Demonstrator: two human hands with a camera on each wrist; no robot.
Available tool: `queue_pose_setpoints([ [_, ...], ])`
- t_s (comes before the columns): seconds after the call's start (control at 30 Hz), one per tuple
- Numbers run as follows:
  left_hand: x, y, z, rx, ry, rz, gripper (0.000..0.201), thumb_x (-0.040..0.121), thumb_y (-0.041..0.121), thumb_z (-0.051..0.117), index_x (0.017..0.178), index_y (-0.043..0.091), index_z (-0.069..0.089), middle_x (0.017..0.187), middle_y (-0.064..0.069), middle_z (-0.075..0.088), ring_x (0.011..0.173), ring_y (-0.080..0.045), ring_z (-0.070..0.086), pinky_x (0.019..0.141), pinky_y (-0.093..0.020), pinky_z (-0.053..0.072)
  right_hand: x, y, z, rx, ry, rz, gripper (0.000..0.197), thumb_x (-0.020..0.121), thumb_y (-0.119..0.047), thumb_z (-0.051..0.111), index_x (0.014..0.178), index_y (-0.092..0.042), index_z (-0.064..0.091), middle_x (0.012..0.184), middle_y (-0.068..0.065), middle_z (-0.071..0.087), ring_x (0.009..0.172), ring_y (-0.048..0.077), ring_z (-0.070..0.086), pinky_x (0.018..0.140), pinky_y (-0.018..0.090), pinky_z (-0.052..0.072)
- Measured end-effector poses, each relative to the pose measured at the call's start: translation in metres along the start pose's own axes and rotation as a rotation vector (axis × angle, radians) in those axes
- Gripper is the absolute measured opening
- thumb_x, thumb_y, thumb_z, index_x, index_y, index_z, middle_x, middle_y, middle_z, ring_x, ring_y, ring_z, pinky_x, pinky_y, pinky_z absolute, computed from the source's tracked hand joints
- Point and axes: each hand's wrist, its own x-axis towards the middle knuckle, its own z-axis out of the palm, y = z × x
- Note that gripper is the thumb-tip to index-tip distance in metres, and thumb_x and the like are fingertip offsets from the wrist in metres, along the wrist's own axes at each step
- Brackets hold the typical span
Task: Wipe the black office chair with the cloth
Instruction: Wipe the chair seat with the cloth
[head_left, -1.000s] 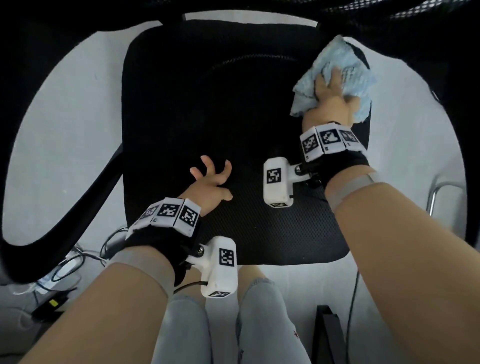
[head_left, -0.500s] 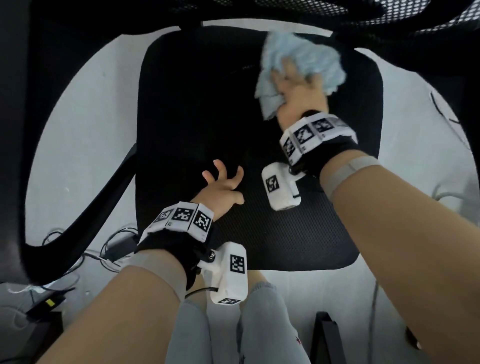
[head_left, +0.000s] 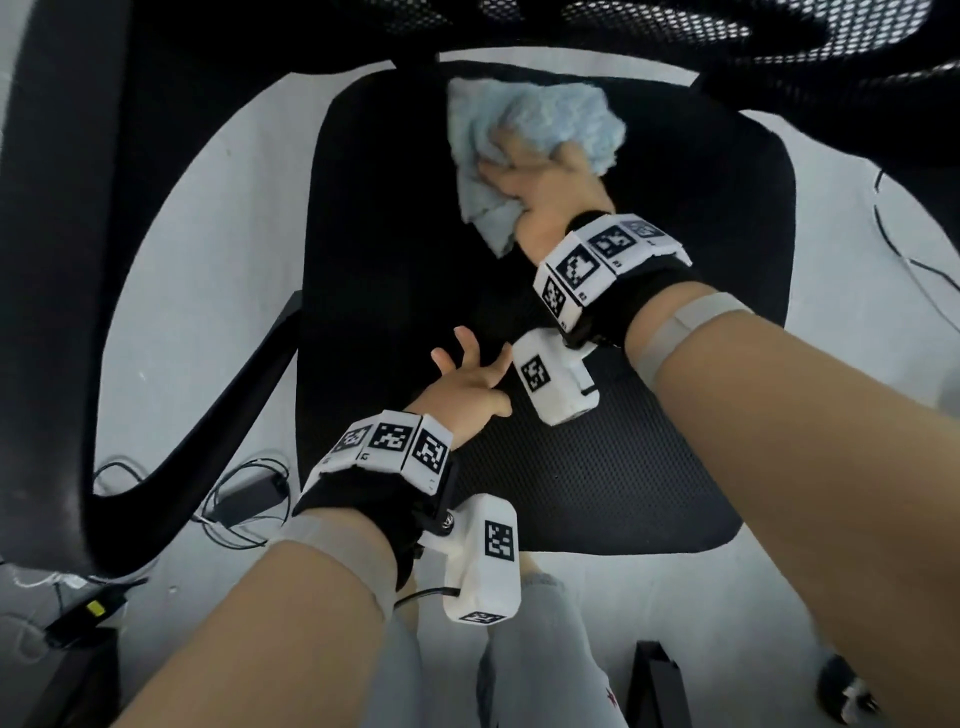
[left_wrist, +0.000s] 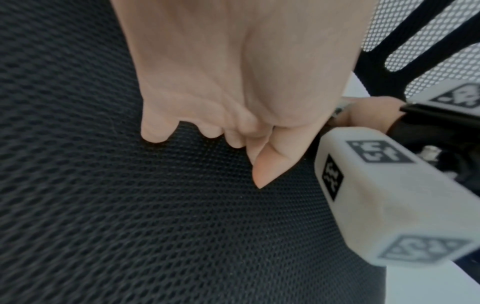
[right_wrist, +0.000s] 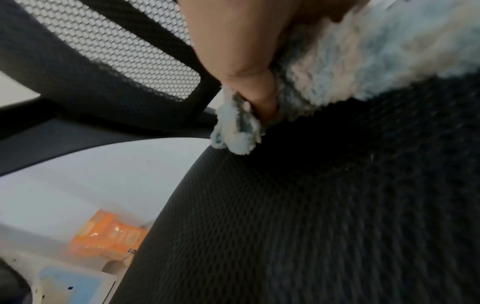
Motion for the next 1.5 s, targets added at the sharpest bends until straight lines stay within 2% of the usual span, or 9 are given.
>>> queue_pose_setpoints([
  [0.2, -0.003, -0.003, 0.003, -0.087, 0.018, 0.042, 0.067, 0.091, 0.011, 0.042, 0.146, 0.03, 0.007, 0.151, 0.001, -0.035, 0.14, -0.028, -0.029, 0.116, -0.045, 0.004, 0.001, 0.012, -0.012, -0.046, 0.089, 0.298, 0.062, 0.086, -0.004, 0.034, 0.139, -0.033, 0.023, 0.156, -0.008, 0.007, 0.135, 0.033, 0.016, 0.112, 0.042, 0.026],
  [0.4, -0.005, -0.006, 0.004, -0.066, 0.032, 0.063, 0.067, 0.091, 0.01, 0.043, 0.146, 0.026, 0.009, 0.153, 0.0, -0.031, 0.14, -0.029, -0.027, 0.118, -0.045, 0.006, -0.01, -0.039, 0.016, -0.192, -0.229, -0.293, 0.055, 0.087, -0.008, 0.037, 0.137, -0.031, 0.032, 0.155, -0.009, 0.01, 0.126, 0.03, 0.027, 0.108, 0.036, 0.027],
  [0.6, -0.035, -0.051, -0.002, -0.331, 0.291, 0.247, 0.062, 0.088, -0.004, 0.039, 0.142, 0.023, 0.027, 0.157, 0.01, 0.003, 0.144, -0.005, -0.003, 0.116, -0.025, 0.003, -0.008, -0.029, -0.004, -0.029, -0.06, 0.172, 0.06, 0.091, -0.001, 0.03, 0.139, -0.036, 0.021, 0.156, -0.011, 0.003, 0.141, 0.03, 0.004, 0.118, 0.04, 0.013],
  [0.73, -0.055, -0.1, -0.009, -0.338, 0.562, 0.154, 0.071, 0.084, -0.014, 0.033, 0.145, 0.02, 0.018, 0.157, 0.01, -0.004, 0.144, -0.005, -0.006, 0.107, -0.013, 0.002, -0.03, -0.058, 0.028, -0.088, -0.103, -0.031, 0.055, 0.092, -0.009, 0.029, 0.139, -0.037, 0.021, 0.156, -0.007, 0.006, 0.136, 0.034, 0.015, 0.115, 0.035, 0.018],
  [0.87, -0.048, -0.114, -0.006, -0.153, 0.492, 0.121, 0.08, 0.076, -0.025, 0.023, 0.146, 0.011, 0.009, 0.157, -0.002, -0.016, 0.144, -0.013, -0.014, 0.094, -0.002, -0.002, -0.057, -0.068, 0.051, -0.331, -0.242, -0.401, 0.051, 0.093, -0.019, 0.037, 0.139, -0.034, 0.022, 0.155, -0.012, 0.005, 0.122, 0.034, 0.029, 0.105, 0.04, 0.03],
  [1.03, -0.048, -0.124, -0.007, -0.063, 0.511, 0.147, 0.08, 0.078, -0.026, 0.023, 0.146, 0.013, 0.007, 0.157, 0.0, -0.015, 0.144, -0.012, -0.012, 0.099, -0.005, -0.001, -0.062, -0.054, 0.048, -0.163, -0.056, 0.041, 0.064, 0.087, -0.005, 0.036, 0.138, -0.042, 0.02, 0.155, -0.015, 0.004, 0.133, 0.032, 0.02, 0.111, 0.045, 0.029],
  [1.2, -0.047, -0.124, -0.015, -0.006, 0.456, 0.134, 0.079, 0.076, -0.027, 0.024, 0.145, 0.008, 0.004, 0.156, -0.004, -0.014, 0.145, -0.018, -0.012, 0.104, -0.005, -0.005, -0.096, -0.083, 0.085, -0.396, -0.307, -0.366, 0.057, 0.089, -0.022, 0.03, 0.14, -0.037, 0.011, 0.155, -0.014, -0.003, 0.128, 0.031, 0.024, 0.105, 0.047, 0.033],
  [1.4, -0.055, -0.107, -0.016, 0.031, 0.41, 0.019, 0.079, 0.084, -0.01, 0.043, 0.146, 0.013, 0.001, 0.156, -0.001, -0.022, 0.144, -0.014, -0.015, 0.111, -0.02, 0.008, -0.097, -0.034, 0.06, -0.139, -0.11, 0.264, 0.072, 0.086, -0.005, 0.04, 0.139, -0.041, 0.008, 0.155, -0.014, -0.006, 0.133, 0.033, 0.019, 0.102, 0.046, 0.04],
  [1.5, -0.053, -0.1, -0.014, 0.089, 0.409, -0.033, 0.082, 0.083, -0.009, 0.047, 0.146, 0.011, -0.001, 0.154, -0.004, -0.026, 0.144, -0.017, -0.017, 0.113, -0.025, 0.013, -0.108, -0.052, 0.07, -0.064, -0.061, 0.246, 0.072, 0.084, -0.002, 0.041, 0.139, -0.039, 0.014, 0.155, -0.013, -0.004, 0.129, 0.035, 0.021, 0.102, 0.047, 0.039],
])
